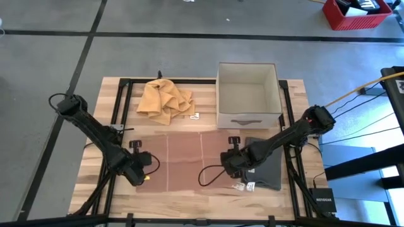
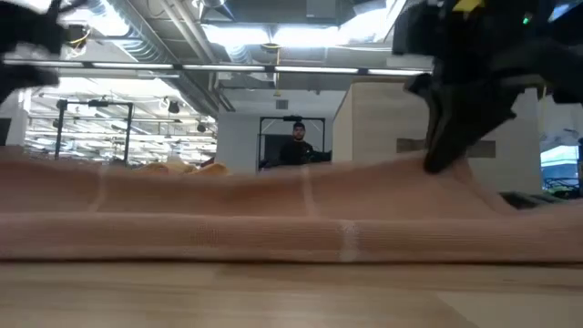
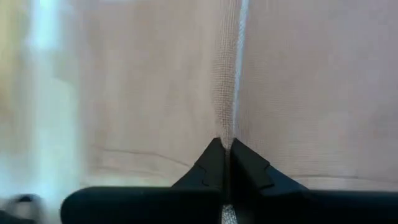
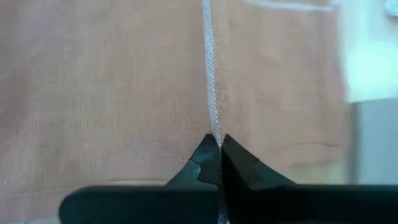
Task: Fold towel
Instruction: Fold the light orange towel
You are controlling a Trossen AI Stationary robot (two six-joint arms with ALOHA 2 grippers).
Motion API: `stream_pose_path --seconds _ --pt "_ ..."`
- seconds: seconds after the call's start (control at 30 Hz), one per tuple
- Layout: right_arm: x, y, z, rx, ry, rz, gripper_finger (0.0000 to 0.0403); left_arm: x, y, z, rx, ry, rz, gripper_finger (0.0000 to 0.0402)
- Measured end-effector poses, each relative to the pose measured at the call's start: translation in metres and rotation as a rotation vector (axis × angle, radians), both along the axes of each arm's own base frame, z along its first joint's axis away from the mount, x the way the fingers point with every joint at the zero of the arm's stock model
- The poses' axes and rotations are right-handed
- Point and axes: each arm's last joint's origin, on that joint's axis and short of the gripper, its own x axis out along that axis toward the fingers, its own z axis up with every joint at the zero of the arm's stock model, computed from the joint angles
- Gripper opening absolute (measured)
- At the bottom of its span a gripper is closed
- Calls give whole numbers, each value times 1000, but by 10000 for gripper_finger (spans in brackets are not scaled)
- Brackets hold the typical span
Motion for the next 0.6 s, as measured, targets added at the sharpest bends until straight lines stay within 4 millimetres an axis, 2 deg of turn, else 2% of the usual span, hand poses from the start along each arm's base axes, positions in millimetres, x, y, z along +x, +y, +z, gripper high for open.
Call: stream_pose_path --seconds 0.2,0.33,0.6 --pt "-6 6 33 -74 -60 -58 2 0 2 41 76 -133 1 1" --pt "-11 2 50 -128 -82 -123 2 -5 11 62 147 -177 38 1" --pt "-17 -6 79 -265 -120 -234 1 -21 28 83 186 -242 144 1"
